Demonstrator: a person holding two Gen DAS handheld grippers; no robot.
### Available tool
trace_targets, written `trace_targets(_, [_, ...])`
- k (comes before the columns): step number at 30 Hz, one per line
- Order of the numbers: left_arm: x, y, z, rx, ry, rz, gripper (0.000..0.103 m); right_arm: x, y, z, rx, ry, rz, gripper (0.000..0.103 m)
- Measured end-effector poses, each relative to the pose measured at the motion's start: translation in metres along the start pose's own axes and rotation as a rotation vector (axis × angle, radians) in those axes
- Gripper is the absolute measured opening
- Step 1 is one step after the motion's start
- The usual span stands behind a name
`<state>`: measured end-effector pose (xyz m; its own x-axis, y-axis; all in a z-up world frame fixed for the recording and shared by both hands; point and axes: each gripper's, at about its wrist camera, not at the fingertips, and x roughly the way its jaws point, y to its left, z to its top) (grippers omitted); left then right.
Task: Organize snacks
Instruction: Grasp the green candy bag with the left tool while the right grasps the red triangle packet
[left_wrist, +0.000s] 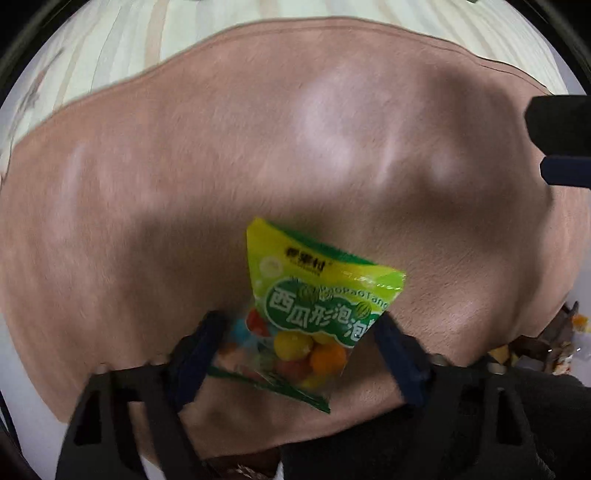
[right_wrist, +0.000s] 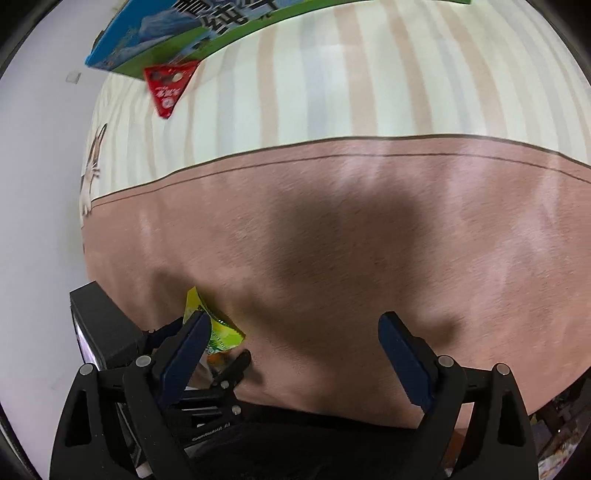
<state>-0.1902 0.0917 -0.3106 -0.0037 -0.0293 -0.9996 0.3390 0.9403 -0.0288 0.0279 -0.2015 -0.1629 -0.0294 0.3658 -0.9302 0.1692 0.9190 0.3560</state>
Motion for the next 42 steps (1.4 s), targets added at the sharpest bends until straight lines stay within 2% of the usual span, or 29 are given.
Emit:
trace_targets(1, [-0.003, -0.001, 0.002, 0.001, -0.010, -0.004, 0.055, -0.002, 0.000, 0.000, -0.005, -0.008, -0.006, 0.091])
trace_targets(3, [-0.009, 0.000, 0.006, -0.010, -0.025, -0.007, 0.051, -0.005, 0.001, 0.002, -0.008, -0.022, -0.012, 0.089])
trace_targets(6, [-0.021, 0.012, 0.014, -0.072, -0.061, -0.009, 0.051, -0.012, 0.009, 0.008, -0.014, -0.040, -0.004, 0.086])
trace_targets(8, [-0.033, 0.031, 0.023, -0.152, -0.086, -0.026, 0.051, -0.017, 0.013, 0.013, -0.021, -0.053, 0.003, 0.085])
trace_targets(12, [-0.061, 0.091, 0.049, -0.341, -0.163, -0.029, 0.051, -0.022, 0.042, 0.038, -0.049, -0.090, 0.026, 0.085])
trace_targets(17, [-0.086, 0.159, 0.077, -0.529, -0.240, 0.036, 0.051, -0.022, 0.092, 0.084, -0.097, -0.185, 0.059, 0.085])
trace_targets(20, [-0.086, 0.185, 0.086, -0.586, -0.246, 0.081, 0.051, -0.013, 0.118, 0.116, -0.107, -0.251, 0.049, 0.085])
trace_targets(25, [-0.078, 0.197, 0.090, -0.601, -0.205, 0.084, 0.051, 0.018, 0.130, 0.157, 0.001, -0.256, 0.072, 0.085])
trace_targets(27, [-0.077, 0.198, 0.095, -0.599, -0.198, 0.087, 0.051, 0.026, 0.129, 0.165, 0.052, -0.282, 0.085, 0.081])
trace_targets(29, [-0.073, 0.209, 0.111, -0.598, -0.185, 0.084, 0.051, 0.025, 0.132, 0.169, 0.061, -0.338, 0.085, 0.064])
trace_targets(32, [-0.069, 0.210, 0.116, -0.587, -0.173, 0.086, 0.051, 0.028, 0.135, 0.172, 0.076, -0.368, 0.025, 0.046])
trace_targets(36, [-0.073, 0.203, 0.123, -0.563, -0.179, 0.081, 0.051, 0.026, 0.134, 0.167, 0.029, -0.365, 0.024, 0.042])
trace_targets(39, [-0.068, 0.206, 0.131, -0.547, -0.173, 0.047, 0.051, 0.019, 0.124, 0.158, 0.007, -0.347, 0.038, 0.041])
trace_targets(42, [-0.068, 0.184, 0.124, -0.505, -0.165, 0.008, 0.051, 0.005, 0.104, 0.138, -0.032, -0.341, 0.038, 0.040])
